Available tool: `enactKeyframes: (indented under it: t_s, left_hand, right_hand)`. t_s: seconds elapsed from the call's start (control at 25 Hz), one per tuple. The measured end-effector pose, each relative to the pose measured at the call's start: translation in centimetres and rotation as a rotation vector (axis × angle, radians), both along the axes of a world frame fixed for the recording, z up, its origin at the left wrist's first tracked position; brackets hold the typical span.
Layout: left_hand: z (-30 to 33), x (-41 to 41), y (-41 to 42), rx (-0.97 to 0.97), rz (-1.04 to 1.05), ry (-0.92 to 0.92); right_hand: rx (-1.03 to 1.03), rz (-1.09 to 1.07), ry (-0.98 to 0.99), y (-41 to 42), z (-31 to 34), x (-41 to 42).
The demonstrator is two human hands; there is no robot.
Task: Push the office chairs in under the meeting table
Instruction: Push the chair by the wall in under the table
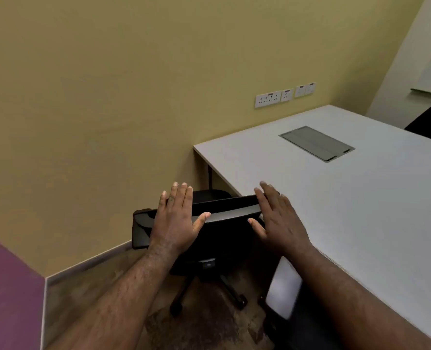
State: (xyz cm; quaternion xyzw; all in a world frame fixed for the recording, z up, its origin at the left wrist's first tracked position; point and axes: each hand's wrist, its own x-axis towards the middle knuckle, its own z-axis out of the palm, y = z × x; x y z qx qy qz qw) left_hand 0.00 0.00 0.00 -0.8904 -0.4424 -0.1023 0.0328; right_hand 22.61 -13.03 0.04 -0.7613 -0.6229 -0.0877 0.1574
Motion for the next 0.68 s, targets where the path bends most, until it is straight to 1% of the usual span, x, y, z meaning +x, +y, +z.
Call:
enactKeyframes:
  t_s: [0.16, 0.32, 0.4, 0.56, 0.68]
  left_hand:
    - [-2.9, -0.5, 1.1, 0.025, -0.008, -0.007]
    - [-4.2, -0.6, 1.8, 0.075, -0.009, 0.015]
    - [-4.1, -0.2, 2.3, 0.084, -0.022, 0.028]
    - [-3.5, 0.2, 3.2, -0.037, 0.017, 0.086]
    - [-3.4, -0.1, 3.6, -0.064, 0.055, 0.123]
  right_hand:
    - [-0.147, 0.036, -0.030, 2.0, -2.4, 0.3]
    - [-0.146, 0.085, -0.041, 4.5, -3.8, 1.6]
    - [-0.135, 0.064, -0.031, 5.5, -3.9, 2.4]
    - [-0.250, 0.058, -0.040, 7.0, -3.6, 3.5]
    - [-0.320, 0.049, -0.041, 7.6, -3.4, 3.3]
